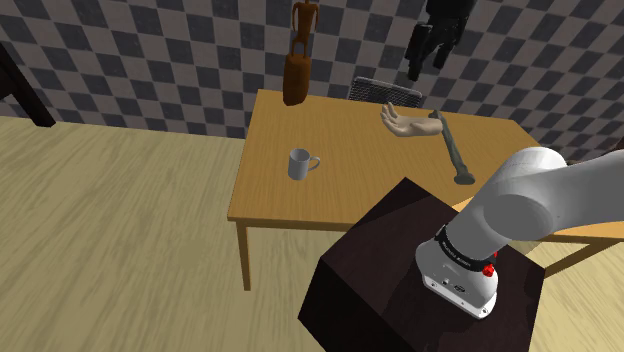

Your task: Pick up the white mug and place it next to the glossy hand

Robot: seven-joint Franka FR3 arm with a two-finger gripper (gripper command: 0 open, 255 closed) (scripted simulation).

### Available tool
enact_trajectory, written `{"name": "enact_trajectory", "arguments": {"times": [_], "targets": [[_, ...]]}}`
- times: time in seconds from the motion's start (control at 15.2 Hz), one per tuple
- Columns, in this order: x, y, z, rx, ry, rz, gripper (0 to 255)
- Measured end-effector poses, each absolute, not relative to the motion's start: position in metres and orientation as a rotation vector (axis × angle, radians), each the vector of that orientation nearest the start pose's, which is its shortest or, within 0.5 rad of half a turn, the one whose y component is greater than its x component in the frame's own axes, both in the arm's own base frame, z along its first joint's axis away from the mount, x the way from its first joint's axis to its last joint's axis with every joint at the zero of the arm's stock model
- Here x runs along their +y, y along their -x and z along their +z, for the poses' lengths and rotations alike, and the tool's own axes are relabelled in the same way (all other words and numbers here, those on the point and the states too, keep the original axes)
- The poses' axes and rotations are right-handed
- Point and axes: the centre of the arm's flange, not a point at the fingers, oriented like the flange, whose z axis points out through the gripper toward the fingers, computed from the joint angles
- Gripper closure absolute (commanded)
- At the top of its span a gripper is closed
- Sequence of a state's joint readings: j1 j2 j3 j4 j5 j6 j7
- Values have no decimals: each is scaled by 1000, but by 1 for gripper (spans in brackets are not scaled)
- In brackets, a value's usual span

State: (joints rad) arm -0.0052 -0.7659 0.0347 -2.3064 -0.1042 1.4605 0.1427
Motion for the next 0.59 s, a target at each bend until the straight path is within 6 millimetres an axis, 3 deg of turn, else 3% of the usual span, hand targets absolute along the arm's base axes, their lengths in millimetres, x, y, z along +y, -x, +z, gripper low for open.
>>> {"name": "enact_trajectory", "arguments": {"times": [0.13, 0.59], "targets": [[0, -306, 594, 222, 3264, 117, 0], [6, -359, 526, 318, 3231, 144, 0]]}}
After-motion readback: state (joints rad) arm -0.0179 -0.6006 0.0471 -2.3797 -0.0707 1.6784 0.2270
